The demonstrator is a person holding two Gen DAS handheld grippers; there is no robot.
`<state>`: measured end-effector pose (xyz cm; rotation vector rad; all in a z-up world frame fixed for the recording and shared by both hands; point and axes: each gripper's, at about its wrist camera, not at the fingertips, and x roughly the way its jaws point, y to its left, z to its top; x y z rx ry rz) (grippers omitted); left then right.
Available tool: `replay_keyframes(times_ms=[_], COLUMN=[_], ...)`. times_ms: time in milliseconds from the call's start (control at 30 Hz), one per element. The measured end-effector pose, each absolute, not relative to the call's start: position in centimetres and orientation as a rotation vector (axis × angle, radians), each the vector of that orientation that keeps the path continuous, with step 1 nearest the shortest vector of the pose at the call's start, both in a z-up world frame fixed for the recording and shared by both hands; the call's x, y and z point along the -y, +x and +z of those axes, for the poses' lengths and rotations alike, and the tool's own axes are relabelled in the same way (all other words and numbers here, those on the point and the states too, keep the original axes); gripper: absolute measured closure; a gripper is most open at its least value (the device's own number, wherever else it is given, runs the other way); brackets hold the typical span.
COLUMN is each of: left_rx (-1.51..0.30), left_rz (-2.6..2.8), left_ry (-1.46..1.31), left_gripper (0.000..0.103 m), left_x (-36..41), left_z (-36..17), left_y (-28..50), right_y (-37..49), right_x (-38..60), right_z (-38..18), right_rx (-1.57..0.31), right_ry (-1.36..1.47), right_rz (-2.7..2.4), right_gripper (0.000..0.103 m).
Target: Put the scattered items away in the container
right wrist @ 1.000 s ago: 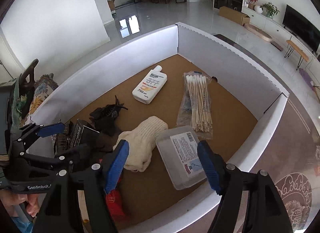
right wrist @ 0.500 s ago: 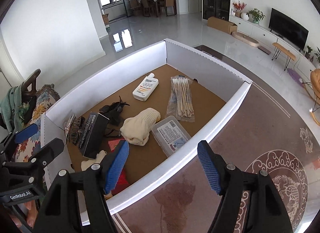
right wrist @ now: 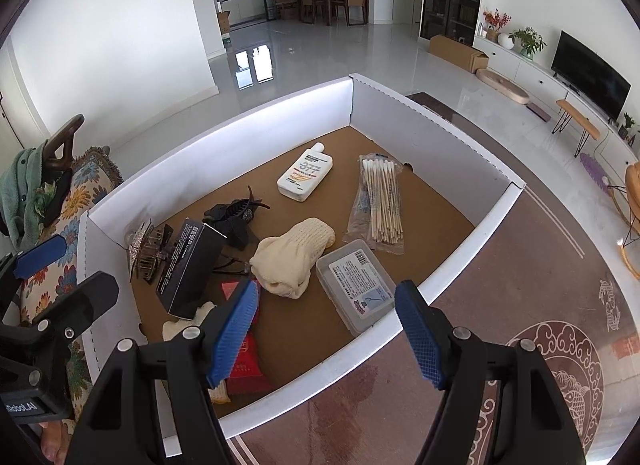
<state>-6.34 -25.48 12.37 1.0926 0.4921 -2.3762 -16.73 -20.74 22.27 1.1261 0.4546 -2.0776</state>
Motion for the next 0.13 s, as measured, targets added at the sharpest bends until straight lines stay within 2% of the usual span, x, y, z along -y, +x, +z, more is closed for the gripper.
replay_keyframes(times_ms=[133], left_rx=[-0.595], left_rz=[-2.344], left_ry=[1.078], left_gripper=[0.0], left_x=[26.61], left_z=[11.2], left_y=[-6.08], right_y=[-16.7], right_x=[21.19], right_z=[21.36], right_rx=[-0.48], right_ry=[1.126], right_rz=[-2.078], right_gripper=[0.031])
